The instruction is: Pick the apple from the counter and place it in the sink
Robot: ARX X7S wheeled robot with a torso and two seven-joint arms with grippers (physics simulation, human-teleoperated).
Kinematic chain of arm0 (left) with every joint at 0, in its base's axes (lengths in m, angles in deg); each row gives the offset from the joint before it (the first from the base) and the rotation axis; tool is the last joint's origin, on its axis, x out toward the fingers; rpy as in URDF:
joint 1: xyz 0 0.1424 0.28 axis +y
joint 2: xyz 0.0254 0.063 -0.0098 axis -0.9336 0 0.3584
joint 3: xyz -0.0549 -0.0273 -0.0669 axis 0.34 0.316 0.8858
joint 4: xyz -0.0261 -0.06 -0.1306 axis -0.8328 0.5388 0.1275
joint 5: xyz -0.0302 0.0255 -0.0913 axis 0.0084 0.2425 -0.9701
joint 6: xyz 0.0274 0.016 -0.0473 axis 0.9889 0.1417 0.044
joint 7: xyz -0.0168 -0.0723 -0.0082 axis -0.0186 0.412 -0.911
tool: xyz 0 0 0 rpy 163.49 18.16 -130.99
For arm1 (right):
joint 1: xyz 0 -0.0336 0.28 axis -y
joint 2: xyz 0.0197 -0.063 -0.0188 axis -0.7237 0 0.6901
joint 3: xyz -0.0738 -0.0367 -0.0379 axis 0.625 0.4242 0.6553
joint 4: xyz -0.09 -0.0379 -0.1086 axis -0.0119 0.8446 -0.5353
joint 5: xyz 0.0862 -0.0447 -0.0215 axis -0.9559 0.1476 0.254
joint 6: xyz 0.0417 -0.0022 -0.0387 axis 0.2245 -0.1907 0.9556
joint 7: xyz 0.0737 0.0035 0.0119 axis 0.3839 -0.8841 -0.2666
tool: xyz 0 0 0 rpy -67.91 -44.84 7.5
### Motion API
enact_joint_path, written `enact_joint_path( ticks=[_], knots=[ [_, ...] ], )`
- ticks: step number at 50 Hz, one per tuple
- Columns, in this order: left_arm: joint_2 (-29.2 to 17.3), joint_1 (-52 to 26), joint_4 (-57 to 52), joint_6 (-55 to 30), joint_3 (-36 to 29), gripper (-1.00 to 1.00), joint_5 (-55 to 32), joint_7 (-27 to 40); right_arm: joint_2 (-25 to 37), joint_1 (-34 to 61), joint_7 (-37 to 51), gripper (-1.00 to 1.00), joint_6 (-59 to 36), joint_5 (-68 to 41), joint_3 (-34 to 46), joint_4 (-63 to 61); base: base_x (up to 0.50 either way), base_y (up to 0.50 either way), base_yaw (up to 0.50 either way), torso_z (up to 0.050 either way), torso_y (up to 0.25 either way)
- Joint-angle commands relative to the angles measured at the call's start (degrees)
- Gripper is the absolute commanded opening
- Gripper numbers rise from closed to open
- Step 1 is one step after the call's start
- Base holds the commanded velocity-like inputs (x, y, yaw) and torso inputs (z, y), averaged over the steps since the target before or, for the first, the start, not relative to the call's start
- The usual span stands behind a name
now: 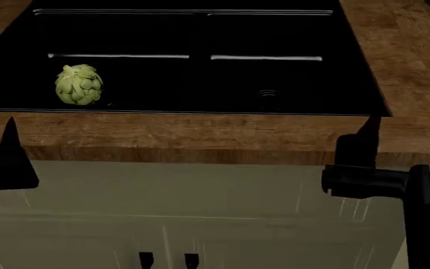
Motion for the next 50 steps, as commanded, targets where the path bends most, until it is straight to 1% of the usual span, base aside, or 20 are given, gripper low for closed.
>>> enact_joint_path(
  ticks=[1,15,31,38,50],
  knots=[
    [-0.40,-0.10,-0.45,-0.64,-0.33,1.00,-0.29,0.26,1.39,0.03,2.99,1.00,1.15,-6.64,-1.91,-0.13,0.32,0.23,0.00,0.000,0.000],
    [-0.70,0.48,-1.07,-0.74,-0.26,1.00,-0.92,0.39,0.91,-1.01,2.52,1.00,3.46,-8.19,-2.38,0.24,0.40,0.20,0.00,0.000,0.000],
    [-1.11,0.15,-1.99,-1.73,0.09,1.00,-1.77,0.76,1.01,0.26,3.25,1.00,2.26,-10.22,-2.75,-0.13,0.45,0.20,0.00,0.000,0.000],
    [-1.16,0.03,-1.69,-1.63,0.16,1.00,-1.88,0.95,0.50,0.88,3.64,1.00,1.17,-11.60,-3.76,-0.34,0.45,0.30,0.00,0.000,0.002],
    [-1.24,0.11,-1.64,-1.58,-0.16,1.00,-2.02,1.37,0.40,0.11,4.06,1.00,1.94,-12.84,-5.28,-0.50,0.43,0.38,0.00,0.000,0.000]
  ],
)
